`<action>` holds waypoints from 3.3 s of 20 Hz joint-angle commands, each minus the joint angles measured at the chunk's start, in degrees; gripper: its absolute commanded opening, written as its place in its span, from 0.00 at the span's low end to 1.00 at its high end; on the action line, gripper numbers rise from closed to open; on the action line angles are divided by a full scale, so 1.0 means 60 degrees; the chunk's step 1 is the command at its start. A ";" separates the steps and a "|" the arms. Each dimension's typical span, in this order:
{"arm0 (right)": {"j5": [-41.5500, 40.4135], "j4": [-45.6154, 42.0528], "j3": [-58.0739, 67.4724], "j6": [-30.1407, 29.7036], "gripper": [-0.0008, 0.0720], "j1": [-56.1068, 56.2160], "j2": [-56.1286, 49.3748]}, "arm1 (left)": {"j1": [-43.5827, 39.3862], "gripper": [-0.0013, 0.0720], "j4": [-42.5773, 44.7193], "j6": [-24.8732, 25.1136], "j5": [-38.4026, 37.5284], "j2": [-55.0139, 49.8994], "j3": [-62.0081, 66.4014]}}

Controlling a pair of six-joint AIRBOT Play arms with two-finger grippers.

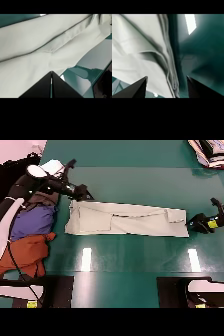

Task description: Fold the shirts.

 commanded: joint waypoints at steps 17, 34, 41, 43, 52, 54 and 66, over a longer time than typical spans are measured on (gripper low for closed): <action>0.0965 0.2422 0.4229 0.0885 0.03 0.3311 0.1515 | -0.4204 0.05 0.0900 -0.1526 0.1661 -0.4065 0.3140; -0.0856 0.3002 0.6054 0.1734 0.03 0.8003 0.1490 | -0.3009 0.05 0.1803 -0.1585 0.0820 -0.3399 0.3213; -0.2903 0.2998 0.6058 0.1446 0.03 1.0615 0.0062 | -0.0295 0.05 0.4116 -0.1665 -0.0492 -0.0943 0.3213; -0.3792 0.2998 0.6058 0.1231 0.04 1.1632 -0.0739 | 0.0532 0.05 0.4113 -0.1661 -0.0637 -0.0306 0.3213; -0.2291 0.1377 0.8149 0.0907 0.60 1.2732 -0.3147 | 0.1792 0.05 0.4109 -0.1410 -0.1446 0.0583 0.3213; -0.1311 0.0634 0.7850 0.1049 0.60 1.2116 -0.2841 | 0.1796 0.05 0.4036 -0.1413 -0.1519 0.0583 0.3206; -0.1883 0.2153 0.1974 0.1395 0.87 0.6929 -0.1060 | 0.1785 0.05 0.3818 -0.1413 -0.1395 0.0561 0.3206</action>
